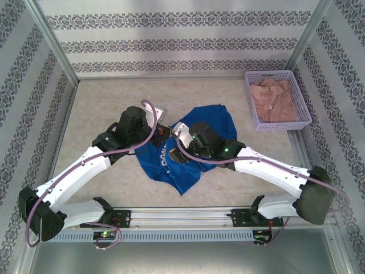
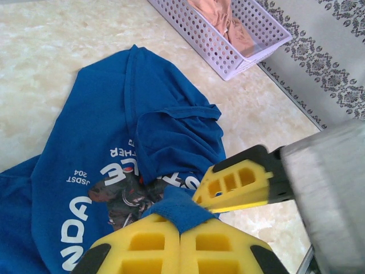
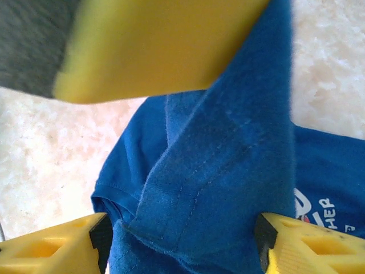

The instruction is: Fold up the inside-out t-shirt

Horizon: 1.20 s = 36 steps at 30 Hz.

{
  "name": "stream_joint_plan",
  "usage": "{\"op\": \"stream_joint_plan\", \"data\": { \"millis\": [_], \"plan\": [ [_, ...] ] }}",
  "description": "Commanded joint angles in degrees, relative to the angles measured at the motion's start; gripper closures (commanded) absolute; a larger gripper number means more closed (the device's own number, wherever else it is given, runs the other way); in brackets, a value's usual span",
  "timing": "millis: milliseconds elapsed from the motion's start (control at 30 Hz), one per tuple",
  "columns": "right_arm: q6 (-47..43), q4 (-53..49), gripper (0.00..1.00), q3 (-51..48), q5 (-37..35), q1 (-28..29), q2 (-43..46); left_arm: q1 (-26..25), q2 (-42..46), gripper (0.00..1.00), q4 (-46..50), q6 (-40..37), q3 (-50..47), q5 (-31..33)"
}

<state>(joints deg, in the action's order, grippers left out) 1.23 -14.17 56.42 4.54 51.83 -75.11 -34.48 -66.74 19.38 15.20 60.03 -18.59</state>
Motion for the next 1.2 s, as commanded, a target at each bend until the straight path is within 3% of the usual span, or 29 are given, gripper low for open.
{"op": "stream_joint_plan", "data": {
  "millis": [0,133,300,367,567,800,1000,1167],
  "plan": [
    [1.2,2.2,0.35,2.1,-3.2,1.2,-1.4,0.2,1.2,1.00,0.9,0.4,1.9,0.0],
    [1.9,2.4,0.61,1.9,-5.6,1.2,-1.0,0.2,1.3,1.00,1.0,0.4,1.8,0.1],
    [1.9,1.6,0.83,1.5,-6.3,1.0,0.1,0.2,1.3,1.00,1.3,0.2,1.9,0.3],
    [2.0,0.9,0.84,1.2,-5.6,0.9,0.8,0.2,1.3,1.00,1.3,0.2,1.8,0.4],
    [2.8,-0.6,0.74,-0.8,-1.7,-0.9,4.6,0.2,1.4,1.00,1.5,0.0,1.7,0.9],
    [3.4,-0.9,0.86,-0.7,0.0,-2.9,5.0,0.2,1.3,1.00,0.9,0.2,1.4,0.3],
    [2.7,-3.7,0.86,-0.7,-0.5,-4.1,6.6,0.2,1.1,1.00,1.8,-0.2,1.6,2.0],
    [4.3,-3.9,1.00,-1.7,5.9,-8.0,9.4,0.2,0.2,0.98,1.9,-0.5,1.5,3.9]
  ]
}}
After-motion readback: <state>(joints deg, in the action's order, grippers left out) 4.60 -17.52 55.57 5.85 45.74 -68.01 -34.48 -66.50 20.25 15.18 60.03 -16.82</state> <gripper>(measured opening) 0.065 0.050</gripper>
